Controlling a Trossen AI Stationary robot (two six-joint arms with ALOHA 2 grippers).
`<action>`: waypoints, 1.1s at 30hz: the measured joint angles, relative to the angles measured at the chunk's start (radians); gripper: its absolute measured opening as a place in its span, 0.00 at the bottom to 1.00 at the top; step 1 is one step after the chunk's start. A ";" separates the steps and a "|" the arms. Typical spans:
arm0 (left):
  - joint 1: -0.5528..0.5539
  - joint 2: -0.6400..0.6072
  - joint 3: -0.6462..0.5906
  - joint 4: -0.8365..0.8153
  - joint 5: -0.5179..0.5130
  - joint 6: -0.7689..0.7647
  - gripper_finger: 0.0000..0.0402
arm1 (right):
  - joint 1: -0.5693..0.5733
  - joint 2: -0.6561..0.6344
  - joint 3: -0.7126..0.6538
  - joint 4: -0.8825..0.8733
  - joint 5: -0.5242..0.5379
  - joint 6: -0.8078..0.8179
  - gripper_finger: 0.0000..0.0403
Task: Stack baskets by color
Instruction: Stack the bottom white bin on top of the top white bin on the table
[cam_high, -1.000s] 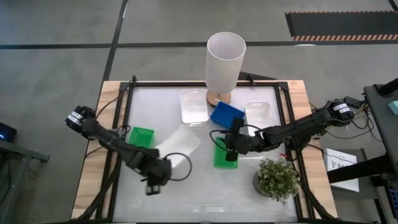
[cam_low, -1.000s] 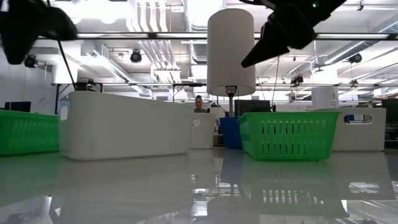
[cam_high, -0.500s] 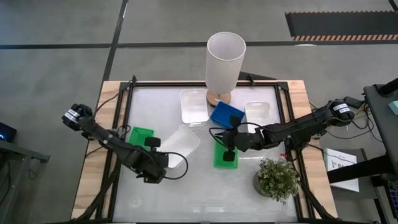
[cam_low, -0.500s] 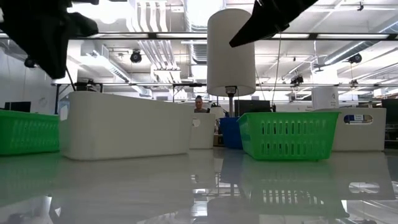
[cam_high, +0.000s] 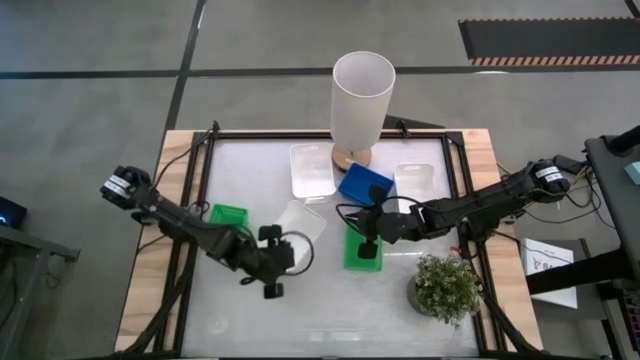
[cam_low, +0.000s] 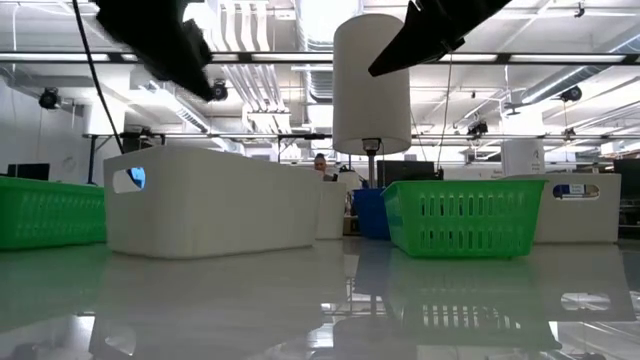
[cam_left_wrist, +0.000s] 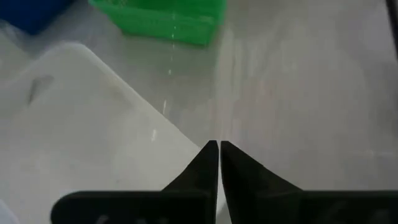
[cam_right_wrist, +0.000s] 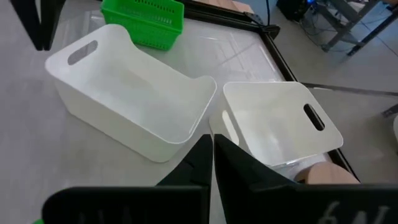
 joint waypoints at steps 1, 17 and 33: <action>0.002 -0.007 0.011 -0.013 0.001 0.002 0.00 | 0.000 0.000 0.000 0.000 0.000 0.000 0.02; -0.121 -0.269 -0.128 -0.126 -0.691 0.195 0.00 | 0.024 0.254 0.263 0.016 -0.044 0.002 0.26; -0.160 -0.493 -0.409 0.036 -0.732 0.082 0.00 | 0.029 0.700 0.836 -0.270 -0.060 0.186 0.48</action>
